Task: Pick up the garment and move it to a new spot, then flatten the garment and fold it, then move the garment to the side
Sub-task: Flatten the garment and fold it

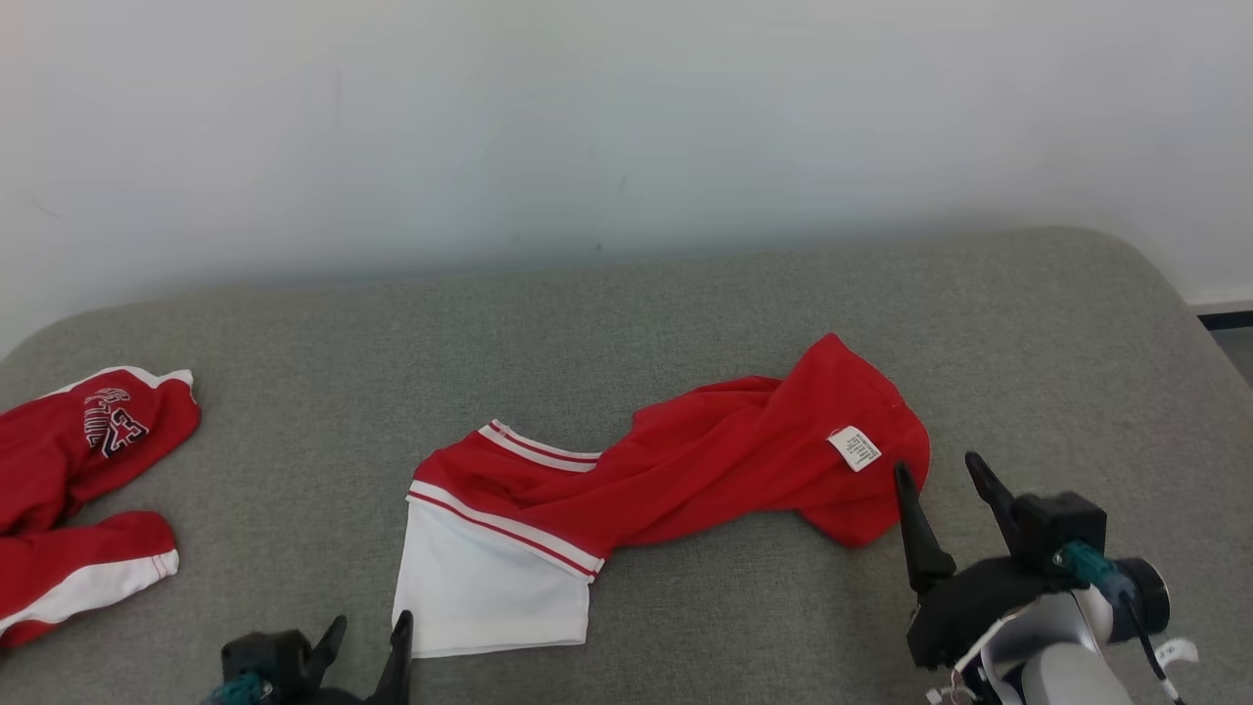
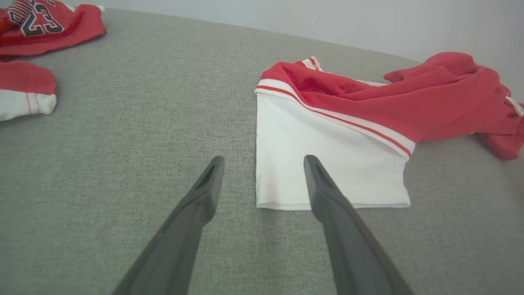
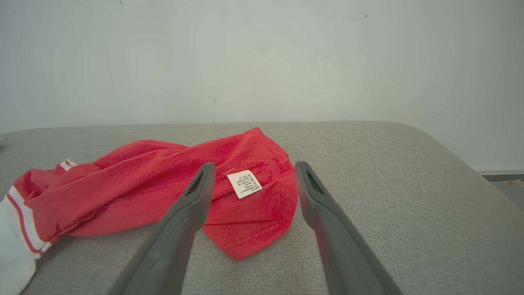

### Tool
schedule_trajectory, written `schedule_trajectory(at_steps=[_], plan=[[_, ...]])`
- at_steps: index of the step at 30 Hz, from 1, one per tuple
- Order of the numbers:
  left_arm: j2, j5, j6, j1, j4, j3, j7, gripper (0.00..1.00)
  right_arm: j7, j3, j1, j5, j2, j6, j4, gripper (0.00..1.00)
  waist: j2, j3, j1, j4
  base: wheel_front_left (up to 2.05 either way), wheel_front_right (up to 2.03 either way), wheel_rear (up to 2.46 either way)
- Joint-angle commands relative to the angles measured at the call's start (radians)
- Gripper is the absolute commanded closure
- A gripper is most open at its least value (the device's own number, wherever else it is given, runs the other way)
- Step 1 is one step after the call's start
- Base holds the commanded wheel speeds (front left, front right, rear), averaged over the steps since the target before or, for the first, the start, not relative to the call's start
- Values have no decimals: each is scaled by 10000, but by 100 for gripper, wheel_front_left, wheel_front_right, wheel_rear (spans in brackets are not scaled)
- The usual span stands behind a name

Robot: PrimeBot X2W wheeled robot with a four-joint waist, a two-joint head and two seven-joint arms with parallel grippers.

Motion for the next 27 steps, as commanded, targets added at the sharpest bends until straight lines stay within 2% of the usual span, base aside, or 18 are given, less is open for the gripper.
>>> schedule_trajectory(at_steps=[1, 8, 11, 13, 21, 22, 23, 24, 25, 27], plan=[[-25, 174, 154, -415, 226, -122, 315, 0, 224, 53, -494, -58, -9, -28, 238, 0, -2, 177, -1, -97, 0, 0, 0], [-83, 487, 611, -1258, 767, -510, 1437, 0, 726, 479, -2042, 10, -252, -28, 1073, 0, -2, 618, -1, -153, 0, 0, 0], [-102, 571, 718, -1501, 793, -596, 1570, 0, 800, 598, -2508, 76, -382, -28, 1435, 0, -2, 804, -1, -93, 0, 0, 0], [-97, 721, 969, -1635, 922, -705, 1864, 0, 972, 536, -2921, 85, -552, -28, 1901, 0, -2, 987, -1, -27, 0, 0, 0], [-189, 517, 828, -1789, 818, -905, 2493, 0, 1757, -343, -3971, 6, -724, -28, 3266, 0, -2, 1381, -1, 144, 0, 0, 0], [-181, 521, 834, -1804, 771, -927, 2517, 4, 1907, -393, -4090, 70, -724, -28, 3438, 0, -2, 1431, -1, 174, 0, 0, 0], [-174, 508, 832, -1806, 732, -942, 2541, 57, 2051, -405, -4214, 193, -708, -28, 3592, 0, -2, 1468, -1, 199, 0, 0, 0], [-173, 498, 818, -1813, 673, -966, 2541, 70, 2239, -443, -4339, 333, -736, -28, 3742, 0, -2, 1519, -1, 230, 0, 0, 0], [-174, 497, 820, -1803, 623, -987, 2540, 100, 2367, -489, -4475, 401, -836, -28, 3866, 0, -2, 1559, -1, 251, 0, 0, 0], [-171, 499, 795, -1777, 498, -1040, 2565, 100, 2697, -480, -4690, 607, -920, -28, 4136, 0, -2, 1642, -1, 309, 0, 0, 0]])
